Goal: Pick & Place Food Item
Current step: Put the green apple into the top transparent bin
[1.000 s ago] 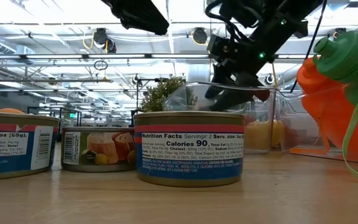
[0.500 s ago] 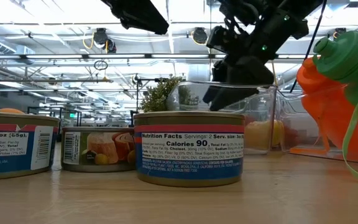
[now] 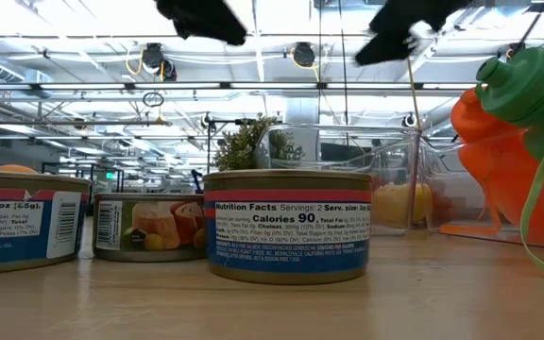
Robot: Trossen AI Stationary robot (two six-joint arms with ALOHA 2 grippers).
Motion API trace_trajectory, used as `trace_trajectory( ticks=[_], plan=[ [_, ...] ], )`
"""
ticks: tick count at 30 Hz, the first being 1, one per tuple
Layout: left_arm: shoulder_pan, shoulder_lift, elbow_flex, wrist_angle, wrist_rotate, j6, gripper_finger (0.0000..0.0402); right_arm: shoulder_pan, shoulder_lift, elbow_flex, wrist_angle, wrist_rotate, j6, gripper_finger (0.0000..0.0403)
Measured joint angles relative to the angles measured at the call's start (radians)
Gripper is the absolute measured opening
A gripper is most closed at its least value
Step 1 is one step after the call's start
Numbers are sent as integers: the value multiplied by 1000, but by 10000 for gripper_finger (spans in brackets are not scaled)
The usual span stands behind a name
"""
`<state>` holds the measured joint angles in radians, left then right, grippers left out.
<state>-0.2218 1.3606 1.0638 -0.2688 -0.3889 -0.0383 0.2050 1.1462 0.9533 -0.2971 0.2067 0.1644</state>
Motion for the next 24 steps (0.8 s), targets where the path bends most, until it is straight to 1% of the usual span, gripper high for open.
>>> trace_trajectory(
  ticks=[2, 4, 8, 10, 12, 14, 16, 20, 22, 24],
  plan=[
    [-29, -35, -4, -73, -47, -42, 131, 35, -70, -11, -50, 1, 48, 353],
    [-61, -62, 0, -98, -113, -105, 131, 76, -134, -46, -60, 10, 62, 354],
    [-156, -135, -81, -151, -256, -243, 131, 142, -232, -133, -17, 86, 51, 352],
    [-197, -182, -116, -193, -322, -378, 131, 159, -271, -172, 7, 129, 40, 352],
    [-234, -235, -151, -339, -358, -586, 131, 169, -300, -209, 36, 156, 33, 353],
    [-264, -278, -175, -467, -324, -840, 131, 171, -324, -239, 59, 161, 19, 354],
    [-277, -309, -194, -563, -236, -1061, 131, 171, -339, -264, 88, 162, 6, 354],
    [-300, -331, -214, -796, -18, -1363, 131, 171, -352, -305, 147, 162, -26, 352],
    [-311, -330, -214, -925, 44, -1501, 131, 170, -355, -309, 154, 162, -27, 353],
    [-327, -325, -214, -1047, 66, -1639, 131, 170, -355, -309, 155, 162, -27, 354]
  ],
)
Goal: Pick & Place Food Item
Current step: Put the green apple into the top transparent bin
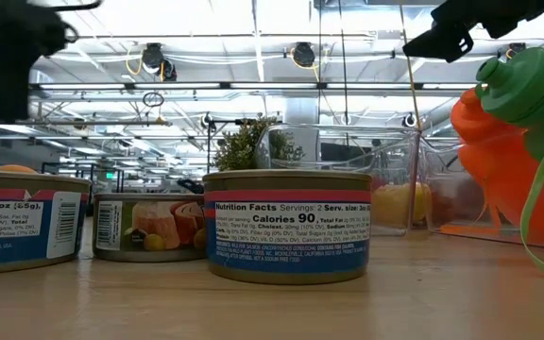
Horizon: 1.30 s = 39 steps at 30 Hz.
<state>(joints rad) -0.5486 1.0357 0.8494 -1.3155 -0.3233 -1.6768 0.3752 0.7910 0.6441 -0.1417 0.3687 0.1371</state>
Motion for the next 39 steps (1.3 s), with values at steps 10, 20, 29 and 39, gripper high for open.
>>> trace_trajectory(
  ticks=[10, 20, 29, 39],
  plan=[
    [-29, 52, -49, -184, 120, -351, 131, 0, 0, 0, 0, -3, 0, 350],
    [-24, 133, -102, -129, 124, -396, 131, 0, 0, 0, 2, -3, 0, 350],
    [45, 203, -114, -64, 203, -363, 131, 0, 0, 0, 3, -3, 0, 350],
    [108, 377, -111, -47, 215, -291, 131, 0, 0, 0, 3, -3, 0, 350]
  ],
)
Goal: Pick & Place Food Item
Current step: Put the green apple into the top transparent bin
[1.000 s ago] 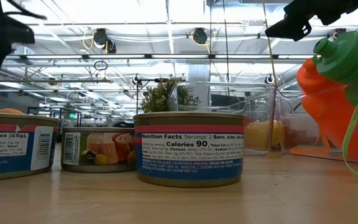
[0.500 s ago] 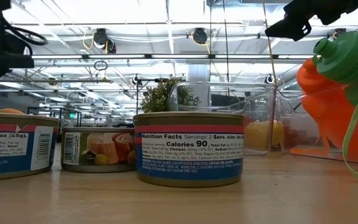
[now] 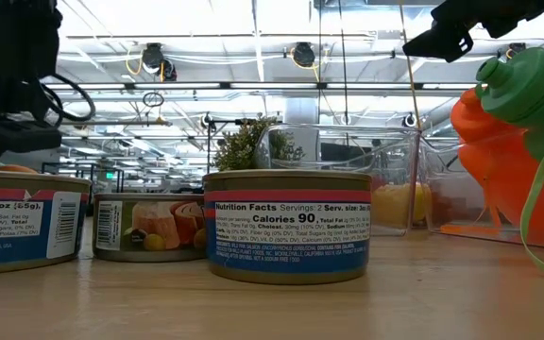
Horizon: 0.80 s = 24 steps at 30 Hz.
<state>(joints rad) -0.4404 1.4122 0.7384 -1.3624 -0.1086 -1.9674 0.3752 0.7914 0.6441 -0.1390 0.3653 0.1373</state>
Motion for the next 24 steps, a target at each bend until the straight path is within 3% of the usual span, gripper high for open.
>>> trace_trajectory(
  ticks=[3, 8, 10, 15, 20, 24],
  plan=[
    [3, 18, 12, 22, -61, 62, 131, 0, 0, 0, 0, 0, 0, 350],
    [7, 7, 19, 212, -337, 274, 131, 0, 0, 0, 0, 0, 0, 350],
    [19, 5, 19, 269, -396, 357, 131, 0, 0, 0, 0, 0, 0, 350],
    [73, 6, 30, 314, -392, 503, 131, 0, 0, 0, 0, 0, 7, 350],
    [100, -9, 122, 276, -432, 595, 131, 0, 0, 0, 0, 0, 5, 350],
    [141, -14, 175, 205, -485, 552, 132, 0, 0, 0, 0, 0, 4, 350]
  ],
)
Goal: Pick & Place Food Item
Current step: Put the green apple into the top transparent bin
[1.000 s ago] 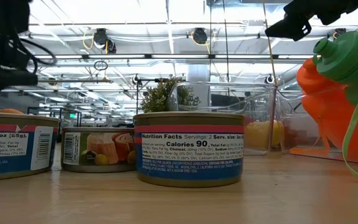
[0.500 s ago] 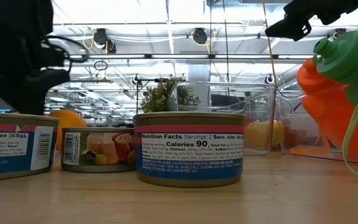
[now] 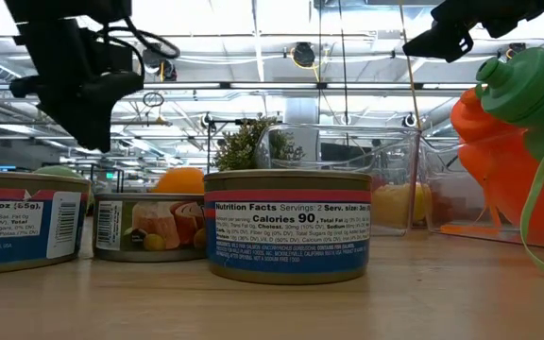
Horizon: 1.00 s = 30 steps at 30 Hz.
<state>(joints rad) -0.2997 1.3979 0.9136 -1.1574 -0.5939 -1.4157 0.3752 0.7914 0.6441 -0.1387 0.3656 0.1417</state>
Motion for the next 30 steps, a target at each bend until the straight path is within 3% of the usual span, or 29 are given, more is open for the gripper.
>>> trace_trajectory(
  ticks=[6, 13, 17, 24, 30],
  plan=[
    [143, -8, -1, -5, 209, -25, 182, 0, 0, 0, 0, 0, 0, 350],
    [232, -10, -12, -71, 272, -37, 303, 0, 0, 0, -1, 0, 0, 350],
    [268, -10, -12, -126, 334, -41, 347, 0, 0, 0, -1, 0, 0, 350],
    [281, -10, -23, -207, 384, -63, 367, 0, 0, 0, -3, 0, -4, 350],
    [289, -10, -104, -100, 381, -68, 367, 0, 0, 0, -3, -1, -4, 350]
  ],
)
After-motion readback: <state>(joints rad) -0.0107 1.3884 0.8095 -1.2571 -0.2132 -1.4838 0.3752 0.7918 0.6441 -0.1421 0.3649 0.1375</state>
